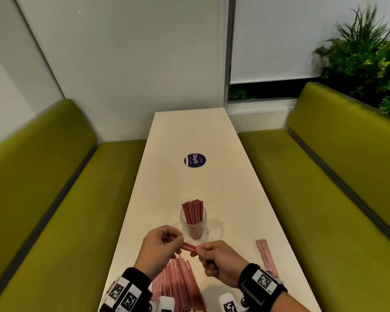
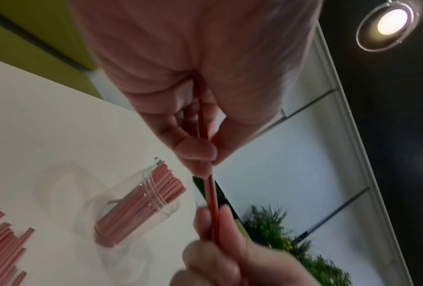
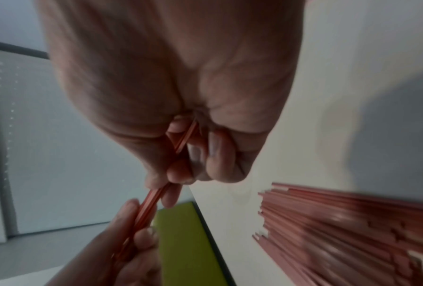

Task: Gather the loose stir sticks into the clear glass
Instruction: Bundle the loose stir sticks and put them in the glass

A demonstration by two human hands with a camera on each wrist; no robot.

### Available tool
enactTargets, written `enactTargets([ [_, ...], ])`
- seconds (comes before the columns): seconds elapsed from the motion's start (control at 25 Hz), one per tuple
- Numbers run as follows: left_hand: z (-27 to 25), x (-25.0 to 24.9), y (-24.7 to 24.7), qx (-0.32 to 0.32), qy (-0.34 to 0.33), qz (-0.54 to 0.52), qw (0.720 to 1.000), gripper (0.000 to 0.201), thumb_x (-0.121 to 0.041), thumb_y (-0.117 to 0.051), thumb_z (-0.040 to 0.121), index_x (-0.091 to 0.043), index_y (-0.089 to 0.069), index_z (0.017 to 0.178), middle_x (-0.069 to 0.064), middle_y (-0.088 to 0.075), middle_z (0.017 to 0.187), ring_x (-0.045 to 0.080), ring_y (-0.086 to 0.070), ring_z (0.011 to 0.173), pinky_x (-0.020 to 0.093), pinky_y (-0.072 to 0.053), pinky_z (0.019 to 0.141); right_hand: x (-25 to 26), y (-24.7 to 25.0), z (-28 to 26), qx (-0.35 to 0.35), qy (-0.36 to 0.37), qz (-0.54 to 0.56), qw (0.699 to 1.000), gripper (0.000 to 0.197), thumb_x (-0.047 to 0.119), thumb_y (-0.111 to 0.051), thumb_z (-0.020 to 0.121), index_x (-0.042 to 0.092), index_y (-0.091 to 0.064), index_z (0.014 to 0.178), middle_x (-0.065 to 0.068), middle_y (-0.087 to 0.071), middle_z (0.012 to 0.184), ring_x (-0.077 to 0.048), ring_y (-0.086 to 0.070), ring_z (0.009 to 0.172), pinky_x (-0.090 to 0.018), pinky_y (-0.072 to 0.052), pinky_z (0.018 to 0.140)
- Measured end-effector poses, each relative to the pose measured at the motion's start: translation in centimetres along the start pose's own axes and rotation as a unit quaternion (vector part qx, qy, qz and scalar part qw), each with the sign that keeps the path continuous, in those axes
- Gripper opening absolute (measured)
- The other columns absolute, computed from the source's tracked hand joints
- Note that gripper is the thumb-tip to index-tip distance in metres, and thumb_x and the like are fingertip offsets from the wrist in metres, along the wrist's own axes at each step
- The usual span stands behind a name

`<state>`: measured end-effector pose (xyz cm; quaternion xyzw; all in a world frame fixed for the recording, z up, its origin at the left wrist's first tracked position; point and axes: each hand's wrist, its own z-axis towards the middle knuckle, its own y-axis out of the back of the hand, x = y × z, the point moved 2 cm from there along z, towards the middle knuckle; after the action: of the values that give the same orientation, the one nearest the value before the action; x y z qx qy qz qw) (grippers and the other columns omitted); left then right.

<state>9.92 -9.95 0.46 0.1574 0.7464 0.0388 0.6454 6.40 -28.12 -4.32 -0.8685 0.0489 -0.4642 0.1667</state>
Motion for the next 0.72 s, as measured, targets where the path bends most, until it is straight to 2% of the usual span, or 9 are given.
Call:
enactTargets([
  [0.2,0.2,-0.7,-3.0,-0.032,-0.02,0.042,0.998,0.01,-0.005,-0.063,0.09,-0.012,-0.069,0.085,0.007,-0.071,0.068,0.01,-0.064,0.052,0.023,-0.049,0.048,0.7,0.1,1.0,0.01,0.009,0.03,0.999,0.02,0.009,-0.055,0.099,-0.002,-0.069,0.092,-0.002,-0.037,0.061,-0.011,-0.025,0.052,-0.022,-0.02,0.049],
  [0.32,0.4,-1.0,-3.2,-0.045,-0.026,0.028,0.998,0.011,-0.008,-0.072,0.086,-0.015,-0.067,0.093,0.007,-0.071,0.073,0.016,-0.069,0.058,0.019,-0.051,0.05,1.0,0.4,1.4,0.029,0.021,0.023,0.999,0.024,0.012,-0.056,0.1,0.002,-0.073,0.086,-0.002,-0.038,0.064,-0.011,-0.024,0.054,-0.024,-0.018,0.051],
  [0.44,1.3,-0.8,-2.6,-0.066,0.003,-0.006,0.998,0.026,-0.008,-0.075,0.084,-0.017,-0.059,0.103,0.012,-0.069,0.078,0.021,-0.07,0.056,0.033,-0.059,0.056,1.8,0.3,1.5,0.032,0.027,-0.01,0.999,0.027,0.026,-0.061,0.097,0.001,-0.071,0.093,-0.002,-0.043,0.063,-0.011,-0.027,0.052,-0.023,-0.02,0.049],
  [0.52,1.8,-0.6,-2.4,-0.074,0.007,-0.009,0.997,0.019,-0.007,-0.075,0.084,-0.013,-0.061,0.096,0.014,-0.069,0.076,0.023,-0.071,0.057,0.043,-0.063,0.065,2.2,0.5,1.6,0.004,0.026,-0.019,0.999,0.042,0.042,-0.058,0.097,0.003,-0.072,0.098,-0.001,-0.051,0.066,-0.01,-0.031,0.05,-0.023,-0.02,0.047],
  [0.6,1.7,-0.8,-2.5,-0.082,-0.004,-0.003,0.997,0.015,-0.008,-0.078,0.082,-0.007,-0.063,0.085,0.014,-0.071,0.073,0.021,-0.071,0.058,0.04,-0.063,0.067,2.3,0.8,1.9,-0.043,0.015,0.037,0.998,0.047,0.048,-0.051,0.099,0.006,-0.071,0.095,-0.001,-0.054,0.069,-0.011,-0.031,0.049,-0.023,-0.017,0.046],
  [0.72,1.2,-1.5,-3.4,-0.061,-0.019,0.009,0.998,0.027,-0.016,-0.085,0.075,-0.004,-0.061,0.078,0.008,-0.072,0.068,0.019,-0.071,0.058,0.031,-0.059,0.06,2.3,0.7,2.3,-0.053,0.009,0.171,0.984,0.036,0.037,-0.047,0.102,0.011,-0.058,0.08,-0.002,-0.049,0.062,-0.009,-0.023,0.042,-0.018,-0.018,0.038],
])
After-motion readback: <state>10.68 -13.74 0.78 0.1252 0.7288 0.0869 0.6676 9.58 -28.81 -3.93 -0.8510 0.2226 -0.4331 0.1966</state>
